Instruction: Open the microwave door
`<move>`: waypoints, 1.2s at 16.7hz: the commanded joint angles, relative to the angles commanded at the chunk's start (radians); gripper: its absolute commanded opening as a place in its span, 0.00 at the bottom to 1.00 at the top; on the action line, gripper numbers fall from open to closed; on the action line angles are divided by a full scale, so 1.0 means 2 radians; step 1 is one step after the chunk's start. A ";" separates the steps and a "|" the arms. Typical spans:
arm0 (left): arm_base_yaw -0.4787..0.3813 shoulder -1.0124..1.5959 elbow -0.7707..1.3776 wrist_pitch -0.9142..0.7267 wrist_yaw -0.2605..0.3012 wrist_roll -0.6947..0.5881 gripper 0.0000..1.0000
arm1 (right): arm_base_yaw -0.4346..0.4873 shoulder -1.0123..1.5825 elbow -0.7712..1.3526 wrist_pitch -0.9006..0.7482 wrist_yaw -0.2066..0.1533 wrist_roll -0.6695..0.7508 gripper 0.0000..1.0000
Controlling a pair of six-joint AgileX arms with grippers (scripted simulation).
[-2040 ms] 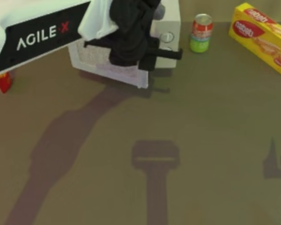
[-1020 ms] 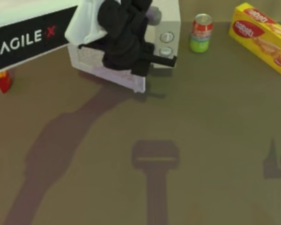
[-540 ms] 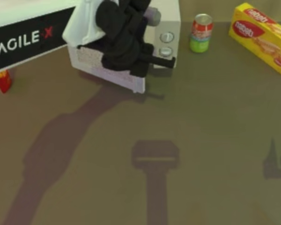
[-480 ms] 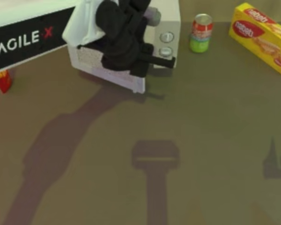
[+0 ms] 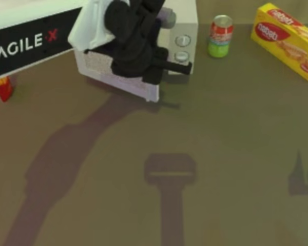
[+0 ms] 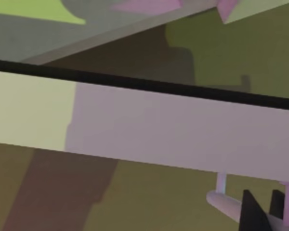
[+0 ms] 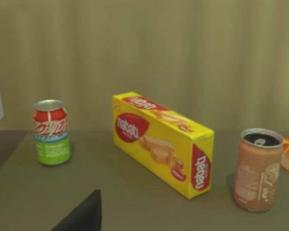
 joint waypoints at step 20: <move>0.013 -0.035 -0.049 0.018 0.030 0.052 0.00 | 0.000 0.000 0.000 0.000 0.000 0.000 1.00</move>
